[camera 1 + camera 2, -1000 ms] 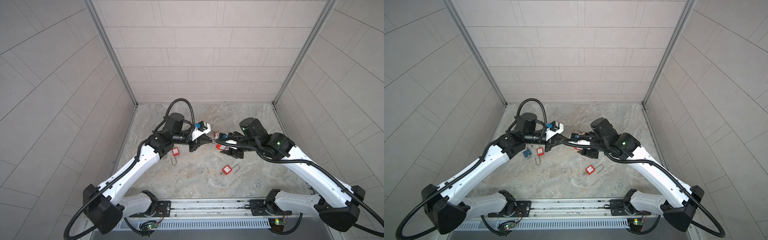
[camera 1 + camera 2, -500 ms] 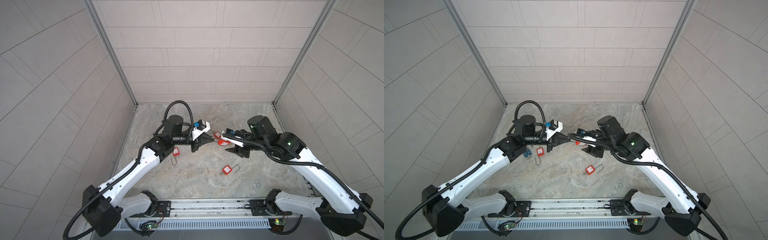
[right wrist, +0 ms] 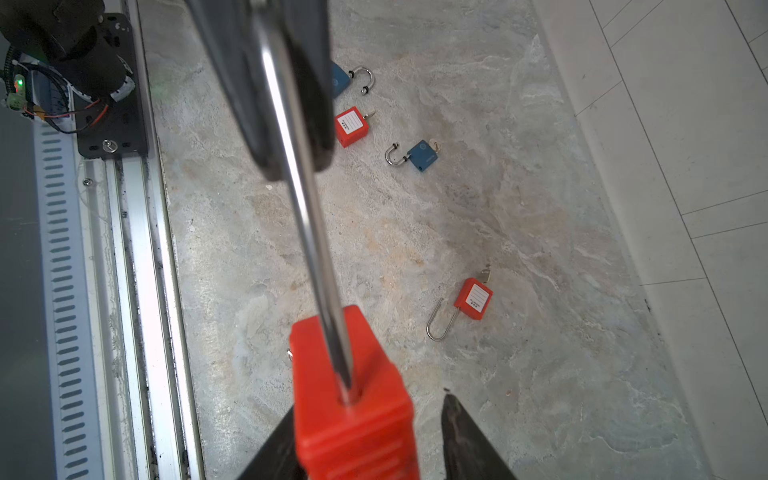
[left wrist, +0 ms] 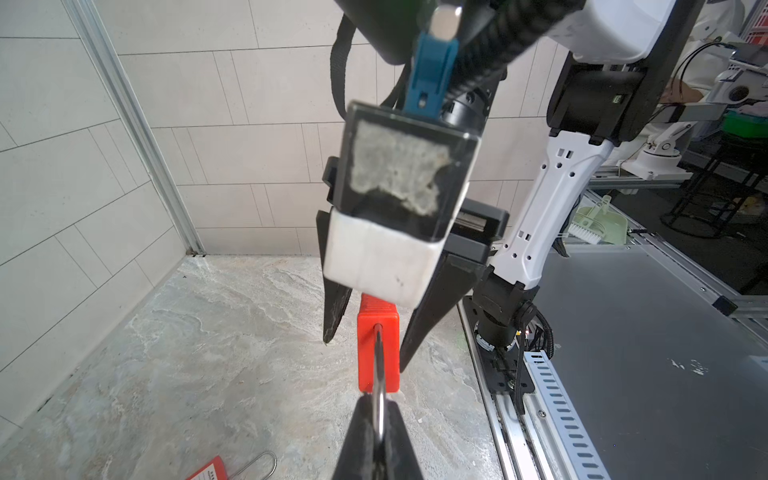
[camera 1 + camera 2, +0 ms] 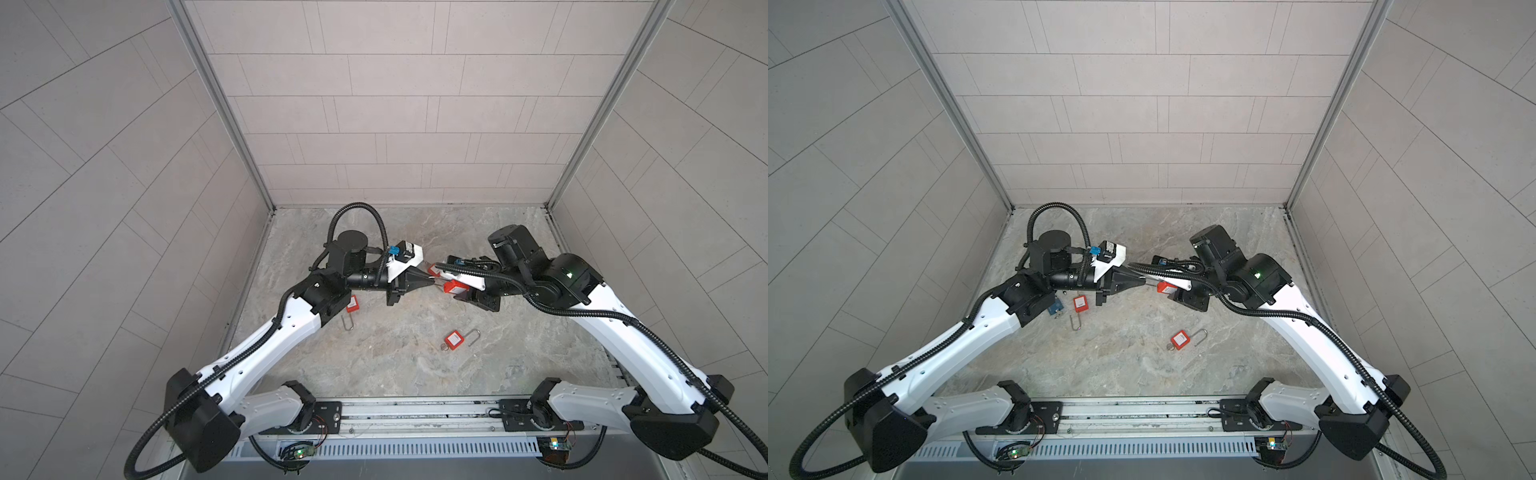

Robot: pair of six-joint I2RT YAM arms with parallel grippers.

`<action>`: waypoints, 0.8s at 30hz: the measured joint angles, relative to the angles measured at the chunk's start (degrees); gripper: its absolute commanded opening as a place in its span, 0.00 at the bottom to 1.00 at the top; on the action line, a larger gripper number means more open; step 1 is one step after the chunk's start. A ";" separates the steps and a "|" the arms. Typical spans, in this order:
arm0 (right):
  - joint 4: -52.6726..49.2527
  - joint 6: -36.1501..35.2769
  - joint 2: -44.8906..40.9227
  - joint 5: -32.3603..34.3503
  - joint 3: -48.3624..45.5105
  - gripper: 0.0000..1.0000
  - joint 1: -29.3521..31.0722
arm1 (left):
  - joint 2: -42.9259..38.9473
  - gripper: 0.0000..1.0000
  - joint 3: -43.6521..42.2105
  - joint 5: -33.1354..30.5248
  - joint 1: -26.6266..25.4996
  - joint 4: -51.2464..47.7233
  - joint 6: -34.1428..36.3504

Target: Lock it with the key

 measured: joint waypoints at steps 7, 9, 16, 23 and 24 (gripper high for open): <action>-1.25 -1.86 -0.04 -1.29 0.94 0.37 0.00 | 0.00 0.00 -0.31 0.39 -0.57 1.81 -0.63; -1.57 -2.05 -0.13 -1.90 0.96 0.34 0.00 | 0.00 0.00 -0.42 0.42 -0.83 2.05 -0.81; -3.06 -3.93 -0.24 -3.06 1.11 0.27 -0.11 | 0.09 0.00 -1.01 0.48 -1.86 2.91 -1.07; -5.20 -4.48 -0.24 -5.05 2.56 0.24 -0.50 | 0.17 0.00 -1.60 -0.09 -2.82 5.33 -0.96; -5.62 -4.46 -0.24 -5.62 2.69 0.23 -0.85 | 0.13 0.00 -2.03 -0.35 -3.02 6.43 -0.94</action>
